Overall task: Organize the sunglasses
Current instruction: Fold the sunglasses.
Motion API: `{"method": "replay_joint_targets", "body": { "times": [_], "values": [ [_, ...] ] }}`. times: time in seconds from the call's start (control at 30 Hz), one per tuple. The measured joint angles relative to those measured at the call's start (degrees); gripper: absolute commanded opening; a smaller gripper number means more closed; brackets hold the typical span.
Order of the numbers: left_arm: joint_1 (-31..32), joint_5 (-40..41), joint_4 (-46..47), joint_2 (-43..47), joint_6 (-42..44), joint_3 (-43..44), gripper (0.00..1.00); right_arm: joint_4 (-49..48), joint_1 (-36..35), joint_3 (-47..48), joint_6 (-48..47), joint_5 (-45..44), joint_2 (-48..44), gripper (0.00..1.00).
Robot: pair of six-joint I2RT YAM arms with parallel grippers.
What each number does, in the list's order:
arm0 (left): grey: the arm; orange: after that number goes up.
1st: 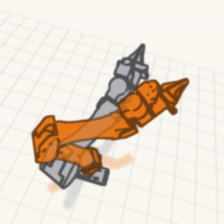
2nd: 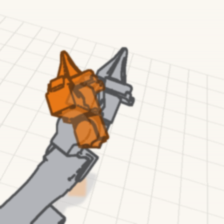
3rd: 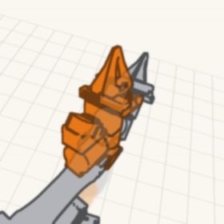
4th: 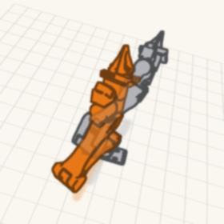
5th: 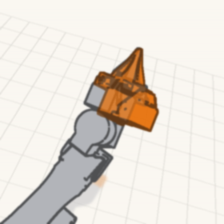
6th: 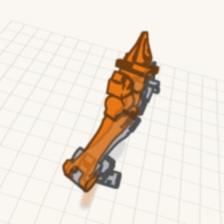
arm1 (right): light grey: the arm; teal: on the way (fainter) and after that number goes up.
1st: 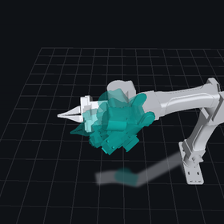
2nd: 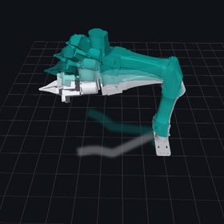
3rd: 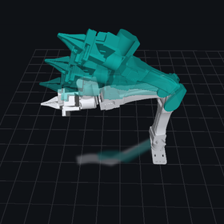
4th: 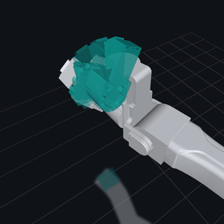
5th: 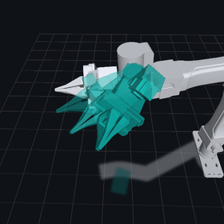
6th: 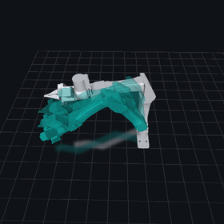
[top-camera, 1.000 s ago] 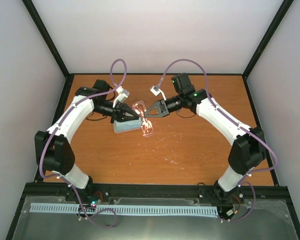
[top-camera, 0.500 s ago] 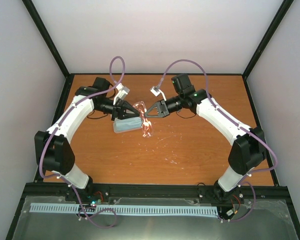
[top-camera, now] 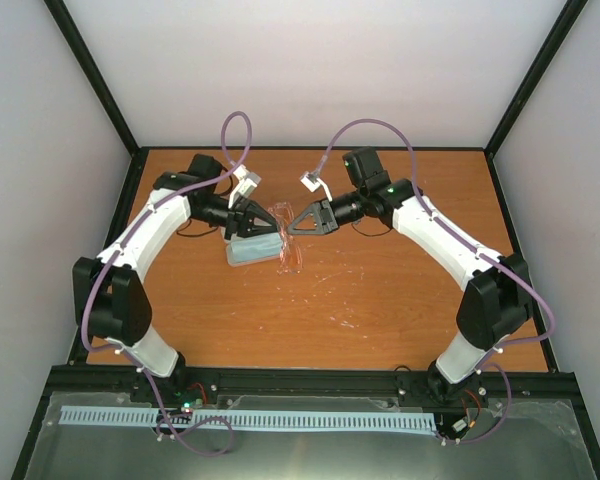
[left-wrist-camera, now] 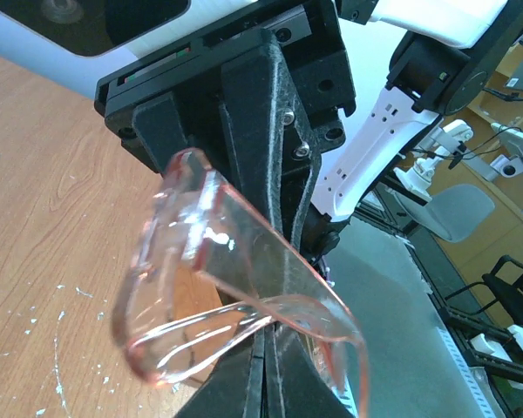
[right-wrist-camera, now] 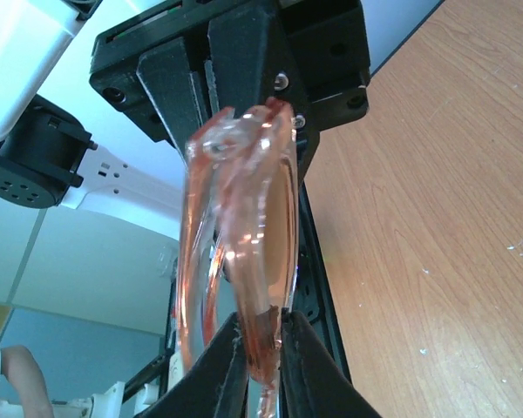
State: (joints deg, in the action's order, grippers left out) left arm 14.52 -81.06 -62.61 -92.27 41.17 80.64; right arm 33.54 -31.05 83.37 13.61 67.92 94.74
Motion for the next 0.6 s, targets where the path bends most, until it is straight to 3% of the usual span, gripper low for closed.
{"method": "replay_joint_targets", "body": {
  "times": [0.43,0.53,0.6],
  "values": [
    [0.00,-0.44,-0.68,-0.55,1.05,1.07,0.01,-0.85,-0.11,-1.60,0.44,0.20,-0.07,0.03],
    [0.00,-0.79,-1.36,-1.07,1.66,1.36,0.30,-1.57,-0.11,-1.90,0.87,-0.11,-0.46,0.03],
    [0.00,-1.49,-1.81,-1.29,1.88,1.42,0.35,-1.77,0.02,-2.14,1.22,-1.16,-0.70,0.03]
  ]
}}
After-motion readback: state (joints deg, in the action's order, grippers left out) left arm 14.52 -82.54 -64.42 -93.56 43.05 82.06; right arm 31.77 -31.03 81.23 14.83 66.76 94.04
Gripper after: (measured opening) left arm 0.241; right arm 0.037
